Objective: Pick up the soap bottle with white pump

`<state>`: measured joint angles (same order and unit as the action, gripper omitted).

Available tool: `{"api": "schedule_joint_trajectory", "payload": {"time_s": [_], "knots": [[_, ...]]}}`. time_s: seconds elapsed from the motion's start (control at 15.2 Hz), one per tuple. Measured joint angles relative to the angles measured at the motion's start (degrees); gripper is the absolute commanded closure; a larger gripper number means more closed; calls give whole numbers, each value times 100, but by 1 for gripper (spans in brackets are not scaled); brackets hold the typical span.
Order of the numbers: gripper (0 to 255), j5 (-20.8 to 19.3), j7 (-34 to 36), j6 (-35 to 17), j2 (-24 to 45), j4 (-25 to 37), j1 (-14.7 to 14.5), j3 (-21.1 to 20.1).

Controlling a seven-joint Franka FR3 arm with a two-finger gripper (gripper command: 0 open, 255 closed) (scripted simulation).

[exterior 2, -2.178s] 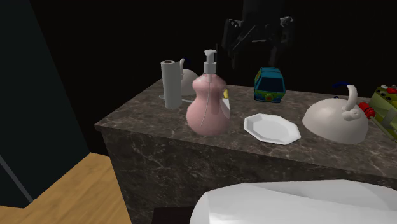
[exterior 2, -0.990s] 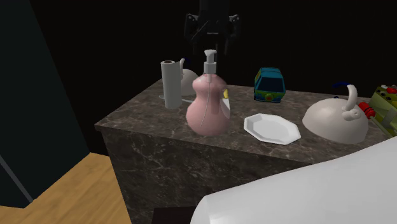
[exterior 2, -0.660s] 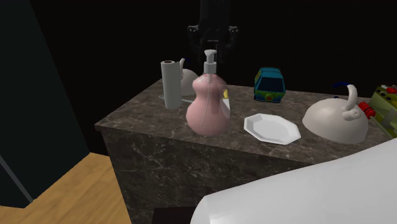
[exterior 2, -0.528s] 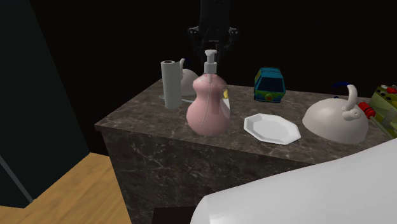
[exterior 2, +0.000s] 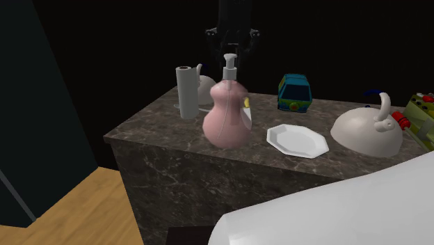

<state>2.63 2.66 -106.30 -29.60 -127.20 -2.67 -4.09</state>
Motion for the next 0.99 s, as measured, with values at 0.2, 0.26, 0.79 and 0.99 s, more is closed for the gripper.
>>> {"api": "schedule_joint_trajectory", "payload": {"time_s": [0.2,0.26,0.79,0.99], "knots": [[255,-3,2,194,28,217,2,5],[255,-1,11,265,14,273,-1,1],[255,-19,11,854,143,991,12,21],[255,-27,13,1061,233,1287,17,27]]}}
